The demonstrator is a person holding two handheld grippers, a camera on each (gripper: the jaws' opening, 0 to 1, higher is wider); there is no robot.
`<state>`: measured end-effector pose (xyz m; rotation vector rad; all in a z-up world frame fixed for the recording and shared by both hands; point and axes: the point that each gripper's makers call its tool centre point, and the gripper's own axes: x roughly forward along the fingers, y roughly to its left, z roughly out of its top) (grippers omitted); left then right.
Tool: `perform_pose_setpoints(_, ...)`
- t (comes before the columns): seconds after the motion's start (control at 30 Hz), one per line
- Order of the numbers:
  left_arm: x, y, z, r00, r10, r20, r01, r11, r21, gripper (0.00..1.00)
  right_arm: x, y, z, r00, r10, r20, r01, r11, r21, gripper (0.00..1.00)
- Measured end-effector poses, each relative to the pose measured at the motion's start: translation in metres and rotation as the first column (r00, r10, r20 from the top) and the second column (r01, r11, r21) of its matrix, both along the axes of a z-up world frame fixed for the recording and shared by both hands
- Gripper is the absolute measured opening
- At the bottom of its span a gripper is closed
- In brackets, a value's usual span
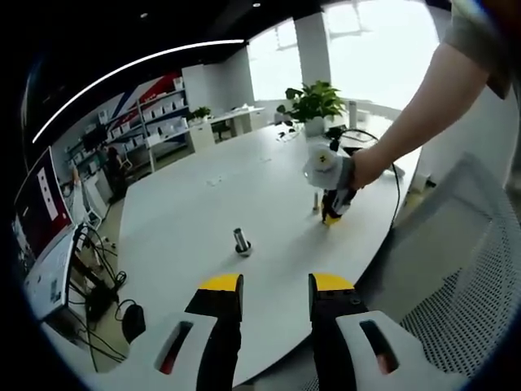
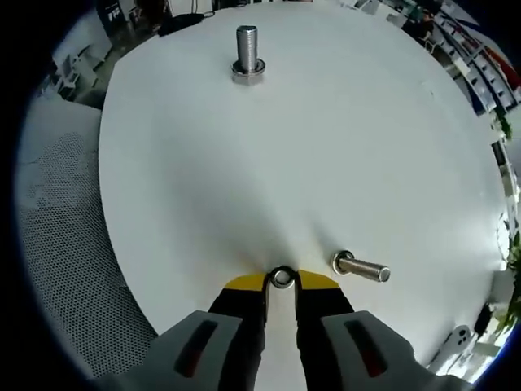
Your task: Place the washer onto the threaded stud by aligning its center hole with the stud, sliding it down to the base, and recovering from edge contact or off-axis alignment until the washer reaches the visible bottom stop.
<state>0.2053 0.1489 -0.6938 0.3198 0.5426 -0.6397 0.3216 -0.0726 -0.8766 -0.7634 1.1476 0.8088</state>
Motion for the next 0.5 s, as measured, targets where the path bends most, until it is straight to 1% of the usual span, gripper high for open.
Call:
perform_pose_setpoints(0.07, -0.0001, -0.0001, 0.0001, 1.0, -0.001, 0.002, 0.001, 1.0, 0.001, 0.3, -0.0005, -0.0003, 0.0008, 1.0, -0.012, 0.019, 0.012, 1.0, 0.022, 0.15)
perform_pose_setpoints(0.23, 0.0, -0.0006, 0.0006, 1.0, -0.003, 0.004, 0.003, 1.0, 0.001, 0.3, 0.0013, -0.0017, 0.0004, 0.998, -0.049, 0.04, 0.047, 0.997, 0.053, 0.15)
perform_pose_setpoints(0.33, -0.0005, -0.0008, 0.0001, 1.0, -0.004, 0.004, 0.004, 1.0, 0.003, 0.3, -0.0005, -0.0021, 0.0007, 0.997, -0.06, 0.042, 0.057, 0.996, 0.063, 0.15)
perform_pose_setpoints(0.43, -0.0005, -0.0006, 0.0001, 1.0, -0.004, 0.004, 0.004, 1.0, 0.005, 0.3, -0.0016, -0.0038, -0.0002, 0.993, -0.119, 0.022, 0.117, 0.988, 0.101, 0.15)
perform_pose_setpoints(0.5, -0.0002, -0.0006, 0.0009, 1.0, -0.004, 0.008, 0.004, 1.0, 0.002, 0.3, -0.0016, -0.0058, -0.0004, 0.991, -0.136, 0.013, 0.134, 0.985, 0.109, 0.14)
